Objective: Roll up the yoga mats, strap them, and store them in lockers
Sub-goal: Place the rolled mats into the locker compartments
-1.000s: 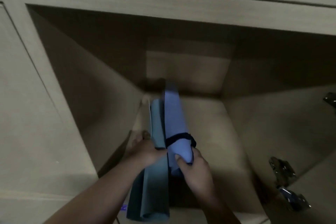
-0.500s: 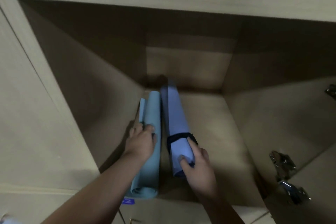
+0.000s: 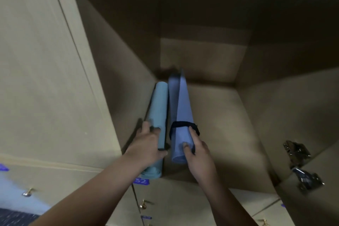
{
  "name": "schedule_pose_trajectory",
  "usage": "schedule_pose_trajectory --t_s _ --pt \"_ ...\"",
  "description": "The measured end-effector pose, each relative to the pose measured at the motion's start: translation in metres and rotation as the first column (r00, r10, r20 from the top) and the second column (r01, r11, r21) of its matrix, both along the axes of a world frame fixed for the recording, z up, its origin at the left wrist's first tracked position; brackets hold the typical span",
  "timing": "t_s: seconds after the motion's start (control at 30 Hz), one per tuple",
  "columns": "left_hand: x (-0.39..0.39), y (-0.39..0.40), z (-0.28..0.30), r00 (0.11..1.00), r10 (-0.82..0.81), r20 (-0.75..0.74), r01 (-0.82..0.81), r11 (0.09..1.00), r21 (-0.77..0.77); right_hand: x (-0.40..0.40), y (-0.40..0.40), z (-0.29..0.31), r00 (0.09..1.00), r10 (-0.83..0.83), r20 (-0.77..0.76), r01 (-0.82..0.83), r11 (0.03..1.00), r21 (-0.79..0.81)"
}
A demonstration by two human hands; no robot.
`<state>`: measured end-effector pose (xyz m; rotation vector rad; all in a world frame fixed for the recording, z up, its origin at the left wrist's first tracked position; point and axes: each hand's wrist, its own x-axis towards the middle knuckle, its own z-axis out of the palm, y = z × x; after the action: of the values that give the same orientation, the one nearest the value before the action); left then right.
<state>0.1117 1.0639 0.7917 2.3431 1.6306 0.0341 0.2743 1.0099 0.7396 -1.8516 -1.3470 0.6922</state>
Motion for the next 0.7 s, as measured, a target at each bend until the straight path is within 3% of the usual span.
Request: schedule_pose_trajectory --t_s 0.1,0.23,0.37,0.5,0.7 --pt "-0.002 -0.011 0.003 0.990 -0.055 -0.126 0.056 0.998 0.010 -0.001 -0.001 -0.003 0.999 -0.022 0.039 0.022 1.000 0.002" --pt "-0.005 -0.023 0.005 0.980 -0.113 -0.163 0.107 0.993 -0.047 -0.005 0.000 0.002 0.956 -0.102 0.274 0.091 0.994 0.053" --pt "-0.003 -0.022 0.009 0.977 -0.101 -0.190 0.078 0.989 -0.125 -0.010 0.006 0.011 0.950 -0.052 0.308 0.045 0.999 0.031" --pt "0.004 -0.008 0.014 0.989 -0.047 -0.143 0.019 0.981 -0.195 -0.010 0.014 0.011 0.951 -0.047 0.305 0.044 0.999 0.015" --pt "0.026 0.028 0.008 0.998 0.062 0.017 -0.060 0.992 -0.114 0.003 0.034 0.007 0.969 -0.012 0.247 0.014 1.000 -0.006"
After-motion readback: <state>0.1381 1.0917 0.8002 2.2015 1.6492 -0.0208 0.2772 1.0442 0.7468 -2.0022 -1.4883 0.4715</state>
